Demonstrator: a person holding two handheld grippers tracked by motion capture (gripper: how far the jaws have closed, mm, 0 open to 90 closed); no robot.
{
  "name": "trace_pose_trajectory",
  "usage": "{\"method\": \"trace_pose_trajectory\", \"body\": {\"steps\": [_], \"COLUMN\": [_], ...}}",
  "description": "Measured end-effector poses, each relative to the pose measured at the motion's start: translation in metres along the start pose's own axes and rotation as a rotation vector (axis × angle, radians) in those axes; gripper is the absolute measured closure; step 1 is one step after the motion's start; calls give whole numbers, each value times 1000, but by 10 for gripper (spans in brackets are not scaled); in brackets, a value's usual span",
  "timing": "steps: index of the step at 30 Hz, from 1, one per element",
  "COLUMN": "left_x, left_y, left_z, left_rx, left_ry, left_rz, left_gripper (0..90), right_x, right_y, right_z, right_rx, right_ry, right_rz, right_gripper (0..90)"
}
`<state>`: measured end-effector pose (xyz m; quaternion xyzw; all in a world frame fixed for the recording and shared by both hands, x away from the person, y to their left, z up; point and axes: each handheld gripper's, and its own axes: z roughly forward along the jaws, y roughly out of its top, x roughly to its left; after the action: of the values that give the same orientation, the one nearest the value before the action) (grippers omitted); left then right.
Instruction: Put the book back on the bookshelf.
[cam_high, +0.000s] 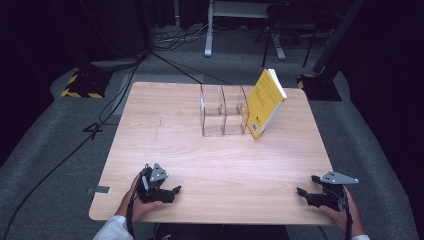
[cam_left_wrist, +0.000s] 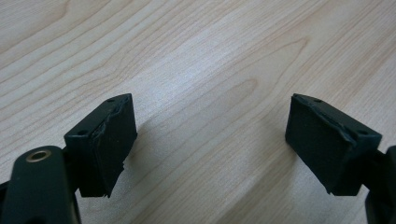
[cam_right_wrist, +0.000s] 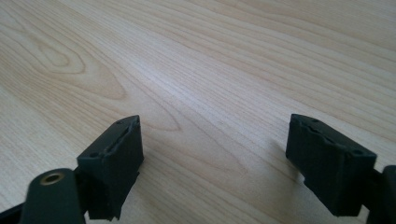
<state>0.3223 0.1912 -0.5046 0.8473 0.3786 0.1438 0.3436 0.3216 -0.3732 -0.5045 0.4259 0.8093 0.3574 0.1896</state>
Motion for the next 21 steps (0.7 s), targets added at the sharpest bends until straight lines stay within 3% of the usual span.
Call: {"method": "trace_pose_trajectory", "body": {"steps": [21], "left_x": [0], "left_y": [0], "left_z": [1], "left_rx": [-1], "left_ry": [-4], "left_rz": [0], "left_gripper": [164], "right_x": [0], "right_y": [1], "right_z": [1], "right_rx": [3], "right_ry": [-1], "right_rz": [1], "right_gripper": [180]}}
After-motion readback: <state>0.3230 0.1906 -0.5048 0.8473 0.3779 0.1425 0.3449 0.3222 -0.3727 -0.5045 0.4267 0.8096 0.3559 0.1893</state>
